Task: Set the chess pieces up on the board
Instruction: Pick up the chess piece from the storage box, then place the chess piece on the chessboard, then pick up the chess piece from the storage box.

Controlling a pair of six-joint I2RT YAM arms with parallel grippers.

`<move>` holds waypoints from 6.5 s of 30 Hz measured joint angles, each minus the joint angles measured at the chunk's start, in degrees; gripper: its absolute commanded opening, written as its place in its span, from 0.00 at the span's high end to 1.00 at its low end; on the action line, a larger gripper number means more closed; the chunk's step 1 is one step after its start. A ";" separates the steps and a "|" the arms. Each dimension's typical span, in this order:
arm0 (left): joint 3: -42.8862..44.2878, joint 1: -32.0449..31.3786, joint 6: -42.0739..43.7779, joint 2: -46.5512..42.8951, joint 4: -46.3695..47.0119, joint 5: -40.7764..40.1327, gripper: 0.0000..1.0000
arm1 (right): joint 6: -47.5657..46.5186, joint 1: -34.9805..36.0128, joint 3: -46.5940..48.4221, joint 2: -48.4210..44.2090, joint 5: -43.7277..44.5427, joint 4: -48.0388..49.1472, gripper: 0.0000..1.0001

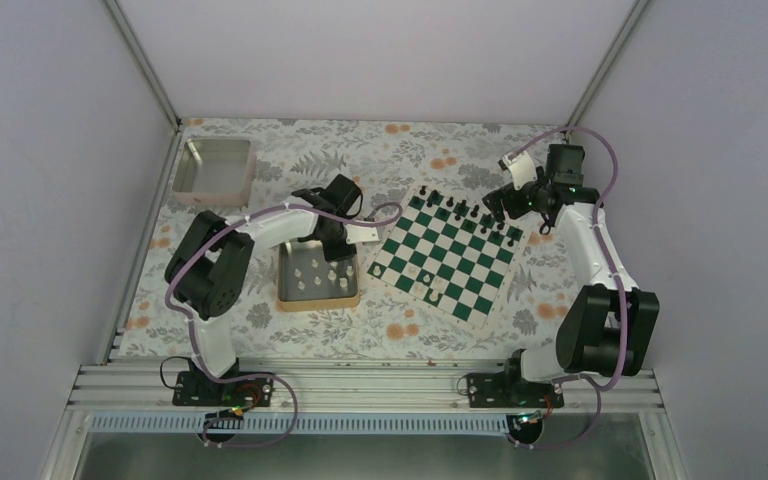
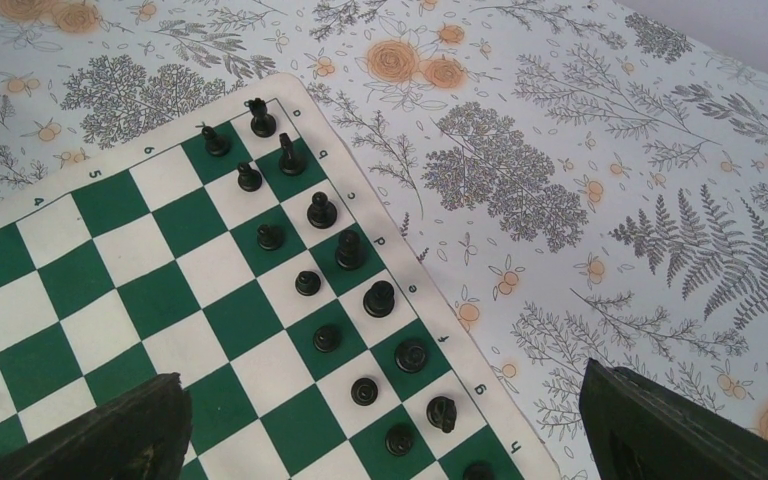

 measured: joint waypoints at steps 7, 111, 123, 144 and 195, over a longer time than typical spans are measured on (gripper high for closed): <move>0.00 0.00 0.42 1.14 0.17 -0.81 0.83 | 0.15 0.00 -0.09 -0.02 -0.02 0.02 0.00; 18.40 -21.42 -2.16 13.64 -8.94 -4.00 0.94 | 0.17 0.00 -2.10 -0.55 -0.44 0.92 0.00; 18.73 -21.44 -2.05 13.70 -8.72 -4.44 0.81 | 0.17 0.00 -2.56 -0.55 -0.46 1.14 0.00; 18.73 -21.44 -1.66 12.44 -8.76 -6.91 0.63 | 0.15 0.00 -2.89 -0.55 -1.14 1.14 0.00; 2.43 2.99 5.42 -2.51 -11.65 -0.74 0.63 | 0.02 0.00 -2.71 -0.39 -2.60 0.37 0.00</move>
